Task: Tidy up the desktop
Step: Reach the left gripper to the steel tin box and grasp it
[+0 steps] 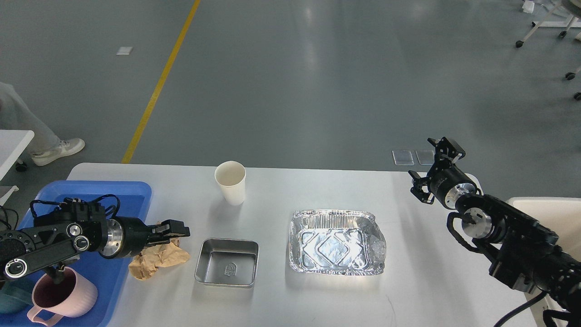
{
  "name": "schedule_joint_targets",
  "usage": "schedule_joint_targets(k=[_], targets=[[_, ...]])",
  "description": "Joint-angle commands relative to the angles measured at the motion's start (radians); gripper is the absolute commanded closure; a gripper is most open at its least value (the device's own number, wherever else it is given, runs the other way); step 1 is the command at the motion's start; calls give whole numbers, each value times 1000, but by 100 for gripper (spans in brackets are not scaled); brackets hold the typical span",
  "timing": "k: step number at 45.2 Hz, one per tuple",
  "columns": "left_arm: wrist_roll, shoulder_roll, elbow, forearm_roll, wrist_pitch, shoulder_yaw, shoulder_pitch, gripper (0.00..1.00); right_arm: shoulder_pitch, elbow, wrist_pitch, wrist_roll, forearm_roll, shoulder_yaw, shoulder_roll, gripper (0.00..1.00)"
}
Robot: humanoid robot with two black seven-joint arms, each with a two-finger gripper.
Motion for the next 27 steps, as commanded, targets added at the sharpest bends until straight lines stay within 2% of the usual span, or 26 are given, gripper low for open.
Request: schedule_joint_targets(k=[1,7,18,27], targets=[[0,-6,1,16,2,22,-4,45,0,-11,0,1,-1,0,4,0],[0,-55,2,16,17,23,-4,54,0,-12,0,-1,-5,0,7,0],[0,-78,2,18,18,45,-4,61,-2,-14,0,-1,-23,0,7,0],[0,-84,9,18,14,82,5,74,0,-14,0,1,-23,0,7,0]])
